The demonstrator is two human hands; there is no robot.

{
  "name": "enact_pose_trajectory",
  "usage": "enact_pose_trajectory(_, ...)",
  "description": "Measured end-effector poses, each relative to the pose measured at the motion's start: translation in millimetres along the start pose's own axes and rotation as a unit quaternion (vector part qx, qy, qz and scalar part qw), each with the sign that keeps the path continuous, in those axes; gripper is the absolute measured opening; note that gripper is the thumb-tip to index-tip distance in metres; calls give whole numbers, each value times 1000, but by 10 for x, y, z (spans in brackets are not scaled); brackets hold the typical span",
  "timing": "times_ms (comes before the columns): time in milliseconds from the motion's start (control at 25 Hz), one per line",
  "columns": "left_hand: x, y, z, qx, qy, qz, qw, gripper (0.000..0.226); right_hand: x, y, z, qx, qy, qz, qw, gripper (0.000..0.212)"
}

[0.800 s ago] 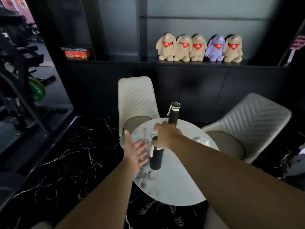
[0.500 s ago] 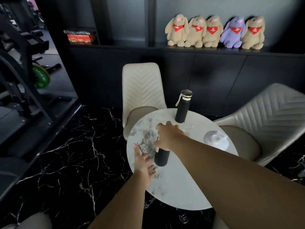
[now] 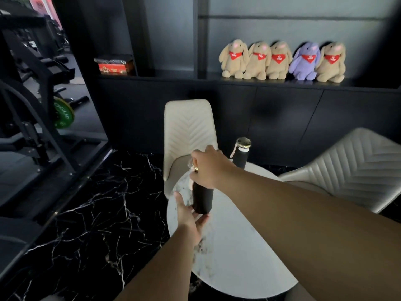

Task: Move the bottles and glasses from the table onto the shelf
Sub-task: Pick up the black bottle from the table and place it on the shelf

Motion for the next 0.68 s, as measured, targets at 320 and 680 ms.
enact_pose_trajectory(320, 578, 826, -2101, 108, 33, 71, 991, 90, -1820, -923, 1068, -62, -39, -187, 980, 59)
enact_pose_trajectory(680, 933, 695, -4480, 210, -13, 178, 961, 69, -2616, -2558, 2276, -91, -35, -283, 954, 41)
Point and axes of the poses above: each hand's wrist, its own y-axis away from the middle knuckle, its own x-axis out of the palm, z = x × y, the point moved 7 cm from there along -y, towards the middle knuckle, and after that the axes turned 10 degrees about -z, right-handed, at the moved point
